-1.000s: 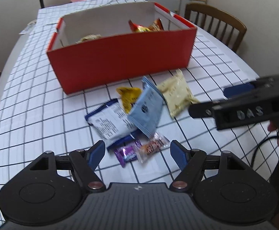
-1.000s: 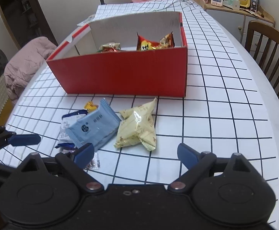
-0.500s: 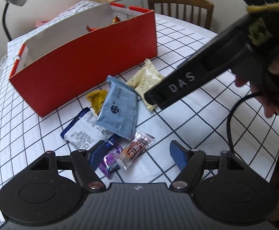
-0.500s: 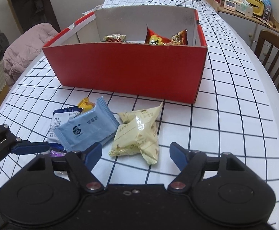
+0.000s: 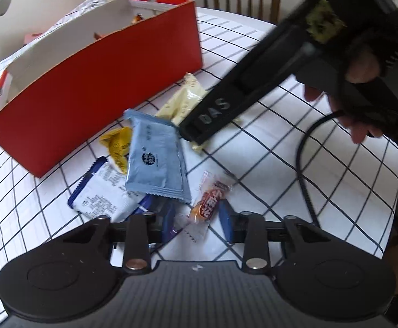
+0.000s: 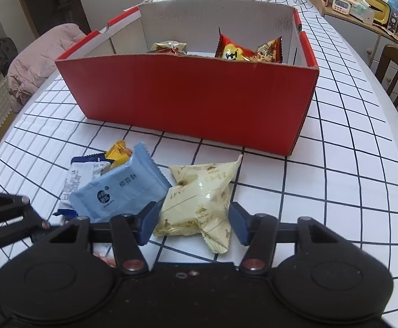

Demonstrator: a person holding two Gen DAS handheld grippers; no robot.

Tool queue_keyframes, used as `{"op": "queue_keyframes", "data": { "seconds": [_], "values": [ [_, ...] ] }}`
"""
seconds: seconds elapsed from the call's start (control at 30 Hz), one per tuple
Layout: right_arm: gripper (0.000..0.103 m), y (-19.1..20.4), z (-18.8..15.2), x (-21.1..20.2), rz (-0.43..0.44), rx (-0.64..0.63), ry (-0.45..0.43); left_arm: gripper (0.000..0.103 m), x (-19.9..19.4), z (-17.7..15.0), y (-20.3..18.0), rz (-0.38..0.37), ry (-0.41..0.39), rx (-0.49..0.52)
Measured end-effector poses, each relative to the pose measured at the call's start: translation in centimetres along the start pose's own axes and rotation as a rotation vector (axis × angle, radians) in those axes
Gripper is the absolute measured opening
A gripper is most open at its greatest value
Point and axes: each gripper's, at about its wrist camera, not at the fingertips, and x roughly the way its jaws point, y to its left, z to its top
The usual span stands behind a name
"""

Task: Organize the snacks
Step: 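Grasp the small wrapped candy with the left tool while the right tool grasps the cream pastry pack, then lift and carry the candy and cream pastry pack with both tools over the box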

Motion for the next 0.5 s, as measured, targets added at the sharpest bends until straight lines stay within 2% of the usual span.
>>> {"op": "queue_keyframes", "data": {
  "seconds": [0.2, 0.5],
  "values": [
    [0.042, 0.1, -0.1, -0.3, -0.009, -0.014, -0.015, 0.017, -0.1, 0.5, -0.6, -0.01, -0.005, 0.003],
    [0.036, -0.2, -1.2, -1.8, -0.03, 0.011, -0.032, 0.014, -0.6, 0.8, 0.3, -0.042, 0.02, -0.141]
  ]
}}
